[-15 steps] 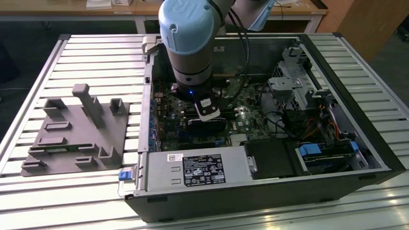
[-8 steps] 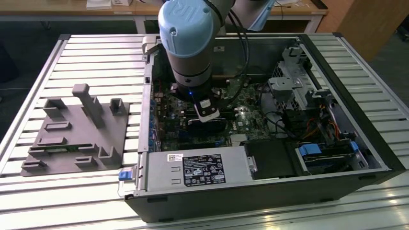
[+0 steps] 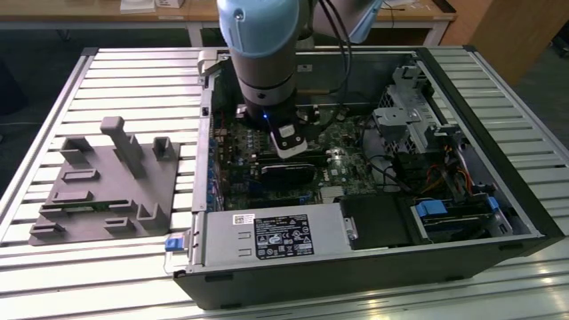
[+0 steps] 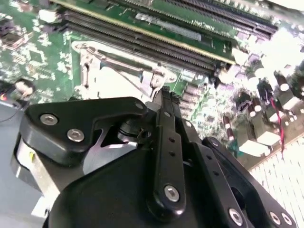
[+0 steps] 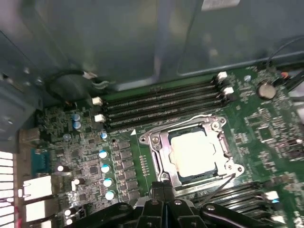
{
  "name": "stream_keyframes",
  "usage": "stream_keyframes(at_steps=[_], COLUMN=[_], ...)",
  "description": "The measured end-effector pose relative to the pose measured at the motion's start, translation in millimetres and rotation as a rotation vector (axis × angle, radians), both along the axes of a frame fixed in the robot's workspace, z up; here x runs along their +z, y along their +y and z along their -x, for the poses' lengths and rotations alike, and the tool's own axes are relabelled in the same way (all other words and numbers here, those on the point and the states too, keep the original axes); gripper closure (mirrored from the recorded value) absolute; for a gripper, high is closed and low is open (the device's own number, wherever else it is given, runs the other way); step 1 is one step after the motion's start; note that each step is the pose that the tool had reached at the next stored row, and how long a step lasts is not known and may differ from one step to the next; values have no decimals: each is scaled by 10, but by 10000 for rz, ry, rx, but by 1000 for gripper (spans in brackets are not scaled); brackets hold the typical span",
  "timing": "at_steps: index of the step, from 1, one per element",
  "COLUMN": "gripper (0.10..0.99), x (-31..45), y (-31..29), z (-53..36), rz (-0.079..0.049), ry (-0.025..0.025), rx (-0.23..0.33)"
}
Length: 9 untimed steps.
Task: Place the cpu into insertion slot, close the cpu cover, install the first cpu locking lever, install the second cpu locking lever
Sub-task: 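Install the second cpu locking lever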
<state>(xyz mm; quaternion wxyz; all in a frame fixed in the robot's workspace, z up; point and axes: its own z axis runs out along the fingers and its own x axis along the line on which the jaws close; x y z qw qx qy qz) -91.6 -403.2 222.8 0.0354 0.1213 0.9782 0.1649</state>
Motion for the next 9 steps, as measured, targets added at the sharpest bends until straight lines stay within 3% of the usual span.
stream_keyframes(at_steps=[5,9], gripper=[980,980], x=[170,261], y=[0,0], z=[0,-9], rz=[42,238], ry=[-2,-3], rx=[0,-1])
